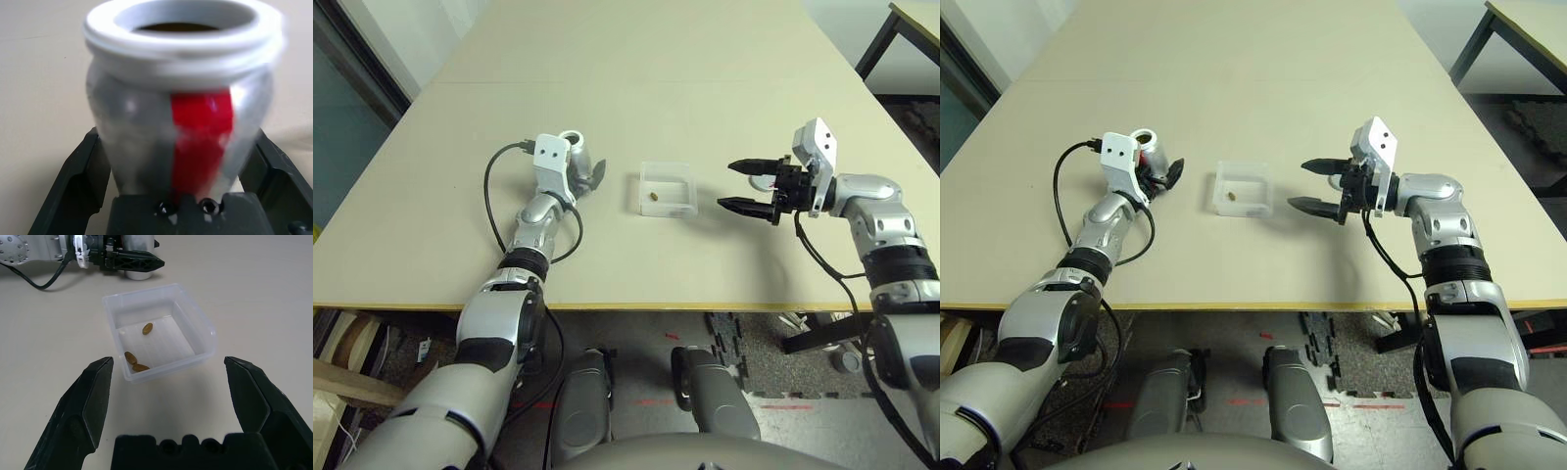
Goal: Pour the medicine from the bottle into the box.
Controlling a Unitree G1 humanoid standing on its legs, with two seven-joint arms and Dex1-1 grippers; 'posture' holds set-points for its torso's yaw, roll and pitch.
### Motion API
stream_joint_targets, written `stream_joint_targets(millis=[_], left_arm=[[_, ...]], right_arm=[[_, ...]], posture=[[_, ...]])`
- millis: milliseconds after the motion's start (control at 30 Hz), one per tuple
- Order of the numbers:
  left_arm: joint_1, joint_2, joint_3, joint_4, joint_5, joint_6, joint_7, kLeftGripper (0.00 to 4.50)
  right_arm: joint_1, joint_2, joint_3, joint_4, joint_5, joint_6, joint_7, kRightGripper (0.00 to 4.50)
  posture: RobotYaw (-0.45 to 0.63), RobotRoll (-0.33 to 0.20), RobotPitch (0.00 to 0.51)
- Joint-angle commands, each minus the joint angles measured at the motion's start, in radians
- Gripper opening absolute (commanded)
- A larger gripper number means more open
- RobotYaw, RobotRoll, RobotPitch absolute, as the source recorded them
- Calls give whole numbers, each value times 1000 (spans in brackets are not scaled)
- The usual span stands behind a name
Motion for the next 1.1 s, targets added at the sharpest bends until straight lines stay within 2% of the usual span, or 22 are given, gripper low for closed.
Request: stream_joint_targets(millis=[33, 367, 567, 833, 1000, 1100], left_arm=[[38, -6, 5, -49, -21, 17, -7, 4477], [202, -29, -5, -314, -65, 102, -8, 4477], [376, -39, -18, -602, -86, 207, 14, 4477], [595, -51, -17, -995, -127, 422, 81, 4477], [665, -25, 29, -1170, -154, 562, 145, 4477], [668, 25, 81, -1218, -180, 643, 162, 4477]], right_arm=[[-7, 2, 6, 8, -8, -11, 3, 4500], [-6, -1, 2, 19, -7, -18, 2, 4500], [-10, 0, 1, 35, -6, -24, 4, 4500], [-15, 10, -13, 59, 4, -20, -14, 4500], [-22, 6, -33, 93, -5, -6, -97, 4500], [-17, 3, -51, 107, -6, 5, -161, 4500]], posture=[[-40, 0, 140], [-41, 0, 149], [-36, 0, 149], [-25, 0, 143], [-17, 0, 144], [-10, 0, 147]])
